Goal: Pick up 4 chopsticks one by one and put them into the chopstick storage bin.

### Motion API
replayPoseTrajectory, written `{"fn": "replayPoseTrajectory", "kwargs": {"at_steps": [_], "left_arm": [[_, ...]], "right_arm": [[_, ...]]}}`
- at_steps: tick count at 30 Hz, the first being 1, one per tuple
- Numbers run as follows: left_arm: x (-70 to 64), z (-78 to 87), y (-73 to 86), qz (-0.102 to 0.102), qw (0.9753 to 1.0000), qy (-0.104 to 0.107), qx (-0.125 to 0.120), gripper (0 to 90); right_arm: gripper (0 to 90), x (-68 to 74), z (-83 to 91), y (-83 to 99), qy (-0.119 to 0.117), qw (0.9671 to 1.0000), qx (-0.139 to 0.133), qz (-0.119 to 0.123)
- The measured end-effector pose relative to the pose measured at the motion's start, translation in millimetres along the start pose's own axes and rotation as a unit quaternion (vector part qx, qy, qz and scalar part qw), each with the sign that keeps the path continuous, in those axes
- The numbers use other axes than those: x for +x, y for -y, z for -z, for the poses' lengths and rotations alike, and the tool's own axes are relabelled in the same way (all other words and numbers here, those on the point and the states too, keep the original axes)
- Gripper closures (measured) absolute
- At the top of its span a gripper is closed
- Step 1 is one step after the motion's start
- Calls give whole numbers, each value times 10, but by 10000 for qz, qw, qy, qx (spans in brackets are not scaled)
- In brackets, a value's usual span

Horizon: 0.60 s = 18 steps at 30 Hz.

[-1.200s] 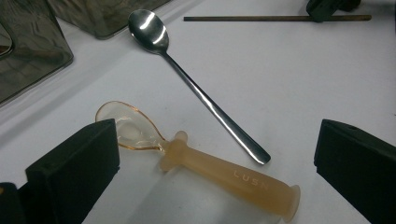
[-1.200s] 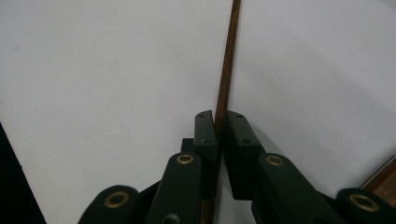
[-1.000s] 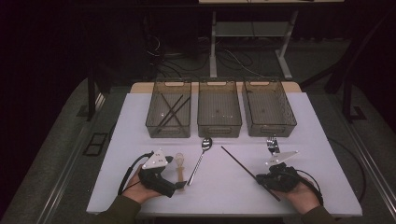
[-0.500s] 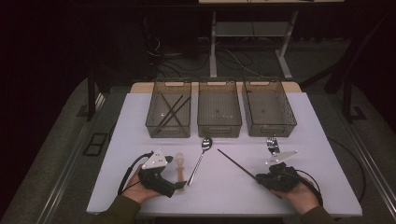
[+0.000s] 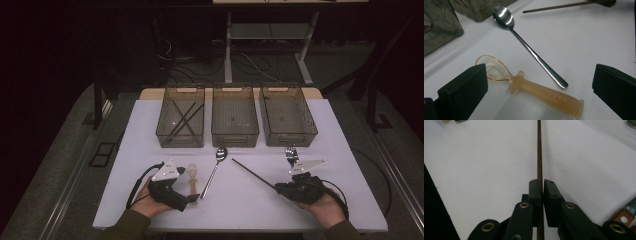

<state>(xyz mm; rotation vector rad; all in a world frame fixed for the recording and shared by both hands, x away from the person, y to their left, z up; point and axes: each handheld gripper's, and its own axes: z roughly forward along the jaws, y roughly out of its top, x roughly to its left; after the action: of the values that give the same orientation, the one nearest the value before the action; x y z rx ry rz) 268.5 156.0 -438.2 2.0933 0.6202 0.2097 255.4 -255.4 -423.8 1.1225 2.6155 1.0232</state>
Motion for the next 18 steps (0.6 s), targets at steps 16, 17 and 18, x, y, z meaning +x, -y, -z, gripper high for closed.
{"fn": "replayPoseTrajectory", "kwargs": {"at_steps": [16, 17, 18], "left_arm": [[-3, -7, 1, 36, 10000, -7, -22, 0], [-4, -8, 1, 46, 10000, -9, -29, 0], [-4, -8, 1, 46, 10000, -10, -26, 0]], "right_arm": [[846, -9, 235, -99, -164, 9984, -541, 50], [846, -11, 241, -107, -165, 9984, -544, 58], [846, -13, 245, -116, -163, 9982, -571, 78]]}}
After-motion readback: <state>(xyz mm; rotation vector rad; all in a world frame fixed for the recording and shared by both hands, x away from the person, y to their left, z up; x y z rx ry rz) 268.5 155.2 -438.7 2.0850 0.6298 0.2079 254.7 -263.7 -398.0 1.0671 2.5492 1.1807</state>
